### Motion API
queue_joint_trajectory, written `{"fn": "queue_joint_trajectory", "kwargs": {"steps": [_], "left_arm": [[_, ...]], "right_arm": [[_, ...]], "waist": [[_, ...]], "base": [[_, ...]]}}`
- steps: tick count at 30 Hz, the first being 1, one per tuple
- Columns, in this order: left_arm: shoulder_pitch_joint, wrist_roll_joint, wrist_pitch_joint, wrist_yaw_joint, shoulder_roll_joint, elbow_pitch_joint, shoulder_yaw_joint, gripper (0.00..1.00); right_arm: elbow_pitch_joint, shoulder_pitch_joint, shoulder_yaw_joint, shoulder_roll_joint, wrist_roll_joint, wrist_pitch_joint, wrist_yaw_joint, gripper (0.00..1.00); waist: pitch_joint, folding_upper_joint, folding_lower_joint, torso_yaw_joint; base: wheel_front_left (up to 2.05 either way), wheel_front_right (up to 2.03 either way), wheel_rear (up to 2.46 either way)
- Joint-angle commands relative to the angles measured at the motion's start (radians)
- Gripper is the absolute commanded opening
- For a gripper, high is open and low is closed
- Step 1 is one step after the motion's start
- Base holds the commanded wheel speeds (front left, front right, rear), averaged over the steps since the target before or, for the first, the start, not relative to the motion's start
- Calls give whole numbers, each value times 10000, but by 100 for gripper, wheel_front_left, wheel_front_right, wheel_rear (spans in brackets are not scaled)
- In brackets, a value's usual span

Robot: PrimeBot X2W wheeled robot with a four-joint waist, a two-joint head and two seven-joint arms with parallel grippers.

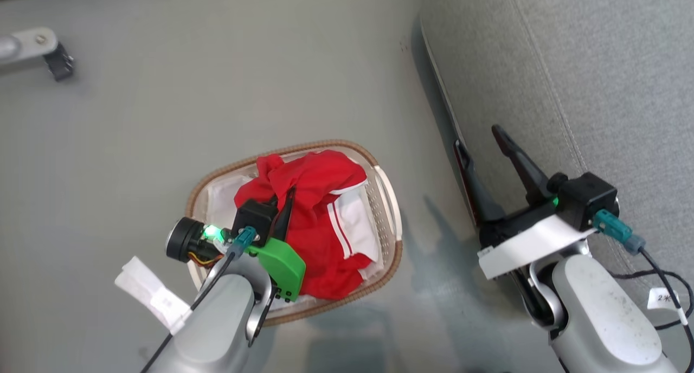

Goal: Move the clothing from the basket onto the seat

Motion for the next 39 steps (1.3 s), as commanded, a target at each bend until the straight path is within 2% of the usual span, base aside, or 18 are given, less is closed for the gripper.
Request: {"fn": "queue_joint_trajectory", "kwargs": {"steps": [1,16,21,29,34,39], "left_arm": [[350,163,-35,-65,25,-292,181,0],[2036,628,-35,-869,-301,-3308,1978,0],[2173,433,-37,-997,-350,-3930,2226,0],[1812,-255,-37,-1073,-350,-4637,1969,0],[1667,-653,-37,-988,-350,-4901,1692,0],[1482,-1001,-34,-778,-348,-5202,1270,0]], "right_arm": [[54,257,27,-43,-23,-46,1,100],[228,1566,153,-54,-91,-46,1,100],[237,1899,239,24,-80,-46,1,100],[251,2125,449,112,-44,-46,1,100],[75,1891,1160,-9,-52,-46,1,100],[-97,1144,2832,-330,20,-46,-1,100]], "waist": [[-972,-1,0,550],[-2942,-1,0,1117],[-3374,-1,0,1132],[-3661,-1,0,1015],[-3770,-1,0,934],[-3813,-1,0,962]], "base": [[0,0,0],[0,0,0],[0,0,0],[0,0,0],[0,0,0],[0,0,0]]}}
